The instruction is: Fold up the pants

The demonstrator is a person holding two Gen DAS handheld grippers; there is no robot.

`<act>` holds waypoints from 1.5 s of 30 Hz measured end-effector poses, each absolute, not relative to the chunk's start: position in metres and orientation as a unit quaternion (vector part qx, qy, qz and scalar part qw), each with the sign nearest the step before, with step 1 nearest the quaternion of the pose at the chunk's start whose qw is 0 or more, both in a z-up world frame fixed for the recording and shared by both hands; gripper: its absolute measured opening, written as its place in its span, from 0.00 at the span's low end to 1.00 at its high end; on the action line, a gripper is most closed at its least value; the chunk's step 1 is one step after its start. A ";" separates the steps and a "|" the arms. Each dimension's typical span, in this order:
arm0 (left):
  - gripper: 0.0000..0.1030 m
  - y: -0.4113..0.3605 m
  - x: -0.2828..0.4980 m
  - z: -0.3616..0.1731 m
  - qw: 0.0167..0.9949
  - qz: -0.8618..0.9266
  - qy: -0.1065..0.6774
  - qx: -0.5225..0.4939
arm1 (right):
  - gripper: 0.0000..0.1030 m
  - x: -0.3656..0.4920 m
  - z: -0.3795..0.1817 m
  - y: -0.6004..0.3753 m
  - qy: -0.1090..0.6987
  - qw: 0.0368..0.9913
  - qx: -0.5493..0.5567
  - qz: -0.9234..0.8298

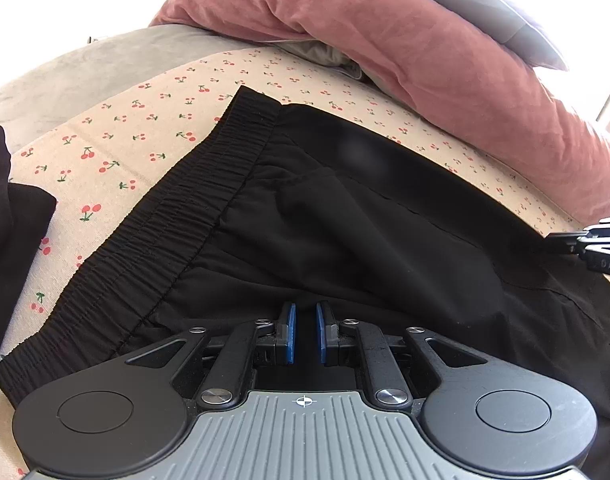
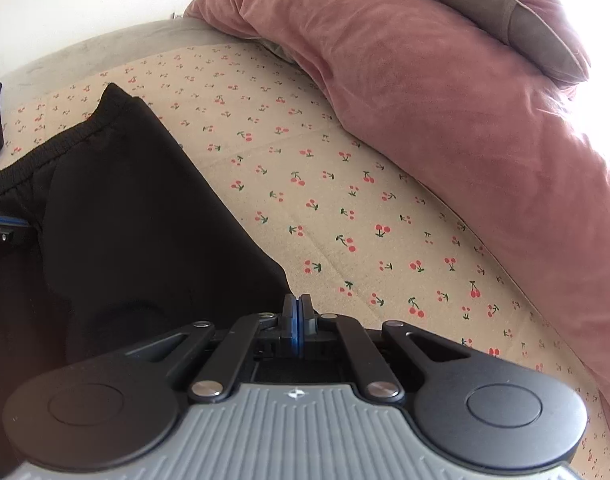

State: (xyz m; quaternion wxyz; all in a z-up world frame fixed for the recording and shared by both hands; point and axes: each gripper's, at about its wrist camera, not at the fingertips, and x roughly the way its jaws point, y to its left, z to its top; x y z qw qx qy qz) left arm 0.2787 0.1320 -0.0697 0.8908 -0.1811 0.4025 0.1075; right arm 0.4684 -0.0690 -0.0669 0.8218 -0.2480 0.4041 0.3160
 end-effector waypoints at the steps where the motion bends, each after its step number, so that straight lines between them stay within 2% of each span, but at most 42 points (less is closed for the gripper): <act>1: 0.12 0.132 0.279 -0.070 0.891 0.108 0.403 -0.181 | 0.00 0.470 -0.070 -0.068 0.406 0.821 -0.250 0.315; 3: 0.12 0.132 0.279 -0.070 0.891 0.108 0.403 -0.179 | 0.13 0.475 -0.077 -0.065 0.398 0.825 -0.261 0.303; 5: 0.12 0.131 0.280 -0.070 0.891 0.108 0.403 -0.177 | 0.58 0.481 -0.081 -0.063 0.387 0.836 -0.269 0.283; 6: 0.12 0.132 0.280 -0.070 0.891 0.108 0.404 -0.177 | 0.61 0.485 -0.083 -0.062 0.388 0.834 -0.262 0.292; 9: 0.12 0.134 0.281 -0.070 0.890 0.106 0.405 -0.182 | 0.62 0.496 -0.091 -0.057 0.403 0.824 -0.243 0.316; 12: 0.12 0.134 0.281 -0.070 0.890 0.106 0.405 -0.181 | 0.58 0.500 -0.104 -0.052 0.415 0.813 -0.250 0.323; 13: 0.12 0.133 0.281 -0.071 0.891 0.106 0.404 -0.179 | 0.37 0.501 -0.104 -0.054 0.416 0.813 -0.238 0.330; 14: 0.12 0.132 0.282 -0.071 0.891 0.107 0.404 -0.177 | 0.03 0.502 -0.102 -0.056 0.416 0.816 -0.226 0.333; 20: 0.12 0.134 0.281 -0.071 0.889 0.104 0.405 -0.186 | 0.00 0.460 -0.076 -0.053 0.371 0.821 -0.288 0.326; 24: 0.14 0.148 0.275 -0.064 0.878 0.071 0.406 -0.244 | 0.00 0.406 -0.041 -0.048 0.318 0.838 -0.340 0.285; 27: 0.27 0.167 0.256 -0.049 0.848 -0.105 0.343 -0.390 | 0.00 0.352 -0.027 -0.039 0.310 0.841 -0.355 0.265; 28: 0.37 0.172 0.245 -0.042 0.842 -0.135 0.309 -0.422 | 0.00 0.332 -0.027 -0.035 0.313 0.841 -0.358 0.259; 29: 0.57 0.176 0.232 -0.033 0.849 -0.149 0.269 -0.430 | 0.00 0.313 -0.029 -0.032 0.313 0.840 -0.364 0.251; 31: 0.82 0.179 0.215 -0.021 0.875 -0.142 0.221 -0.406 | 0.00 0.281 -0.036 -0.027 0.314 0.844 -0.370 0.230; 33: 0.83 0.179 0.213 -0.021 0.884 -0.117 0.233 -0.389 | 0.00 0.252 -0.044 -0.024 0.320 0.848 -0.362 0.216; 36: 0.81 0.179 0.219 -0.028 0.890 -0.049 0.276 -0.360 | 0.01 0.215 -0.061 -0.021 0.333 0.852 -0.345 0.212; 37: 0.81 0.177 0.222 -0.030 0.892 -0.022 0.296 -0.342 | 0.09 0.203 -0.066 -0.021 0.338 0.849 -0.342 0.219; 39: 0.65 0.178 0.223 -0.037 0.889 0.026 0.329 -0.316 | 0.20 0.181 -0.071 -0.027 0.341 0.849 -0.335 0.226; 40: 0.44 0.177 0.223 -0.040 0.886 0.040 0.343 -0.310 | 0.27 0.175 -0.071 -0.036 0.344 0.854 -0.324 0.218; 41: 0.26 0.179 0.224 -0.044 0.881 0.044 0.355 -0.310 | 0.34 0.171 -0.067 -0.050 0.350 0.864 -0.296 0.207; 42: 0.21 0.179 0.224 -0.047 0.876 0.046 0.364 -0.314 | 0.39 0.172 -0.063 -0.068 0.358 0.876 -0.260 0.194; 43: 0.13 0.180 0.222 -0.049 0.872 0.049 0.370 -0.317 | 0.48 0.175 -0.058 -0.092 0.363 0.889 -0.217 0.173; 45: 0.10 0.180 0.220 -0.053 0.866 0.061 0.380 -0.318 | 0.57 0.189 -0.046 -0.154 0.364 0.919 -0.107 0.106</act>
